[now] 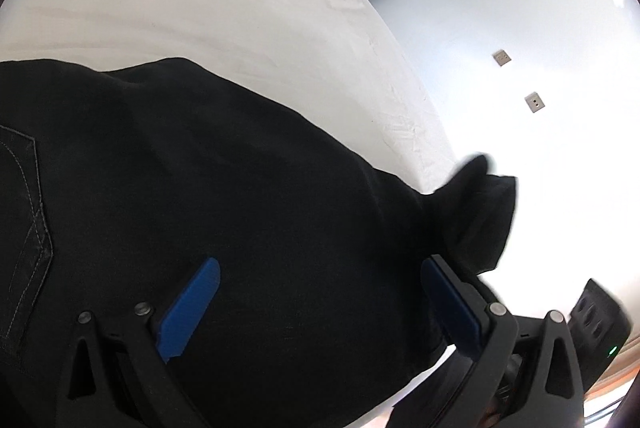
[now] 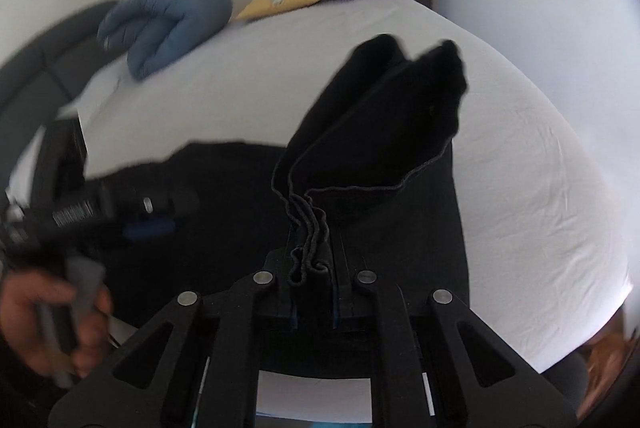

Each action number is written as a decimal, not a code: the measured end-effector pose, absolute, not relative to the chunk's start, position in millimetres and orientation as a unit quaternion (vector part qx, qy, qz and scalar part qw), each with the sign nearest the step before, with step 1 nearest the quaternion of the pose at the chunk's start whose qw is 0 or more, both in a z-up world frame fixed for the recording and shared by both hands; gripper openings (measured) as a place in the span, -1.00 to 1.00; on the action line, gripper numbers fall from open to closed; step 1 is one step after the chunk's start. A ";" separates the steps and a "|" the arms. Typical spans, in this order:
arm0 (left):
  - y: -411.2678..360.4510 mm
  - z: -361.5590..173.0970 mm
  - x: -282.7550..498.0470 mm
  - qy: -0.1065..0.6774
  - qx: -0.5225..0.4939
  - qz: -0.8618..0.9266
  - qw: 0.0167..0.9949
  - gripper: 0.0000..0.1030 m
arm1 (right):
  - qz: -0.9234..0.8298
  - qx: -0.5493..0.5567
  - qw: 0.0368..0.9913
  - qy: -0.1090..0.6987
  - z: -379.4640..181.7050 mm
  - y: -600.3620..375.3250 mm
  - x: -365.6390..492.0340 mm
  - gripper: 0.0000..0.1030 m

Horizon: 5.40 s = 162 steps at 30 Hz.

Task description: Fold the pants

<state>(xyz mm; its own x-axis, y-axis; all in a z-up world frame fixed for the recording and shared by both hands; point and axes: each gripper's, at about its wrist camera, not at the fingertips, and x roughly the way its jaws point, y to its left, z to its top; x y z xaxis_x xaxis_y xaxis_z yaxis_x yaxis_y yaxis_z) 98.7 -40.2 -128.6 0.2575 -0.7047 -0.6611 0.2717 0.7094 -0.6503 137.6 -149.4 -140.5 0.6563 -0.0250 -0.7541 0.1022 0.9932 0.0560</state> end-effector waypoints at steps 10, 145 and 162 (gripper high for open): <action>-70.1 -133.6 112.6 0.560 -0.239 -0.346 0.714 0.98 | -0.041 0.012 0.906 0.421 -155.8 -129.4 127.0 -0.82; -28.7 -124.1 88.3 0.497 0.021 -0.199 0.844 0.42 | 0.171 0.297 0.749 0.567 -199.2 -168.6 154.9 0.00; 207.4 -101.0 18.8 0.411 -0.395 -0.032 0.821 0.54 | 0.286 0.352 0.684 0.572 -191.9 -68.7 221.8 0.04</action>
<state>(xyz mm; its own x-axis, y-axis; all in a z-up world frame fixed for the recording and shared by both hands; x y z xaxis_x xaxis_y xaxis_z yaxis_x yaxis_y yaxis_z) 18.8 207.4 -101.0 0.6607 -0.3767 -0.6493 -0.2713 0.6867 -0.6744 221.8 -68.7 -191.9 0.1823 0.7936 -0.5804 0.0103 0.5888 0.8082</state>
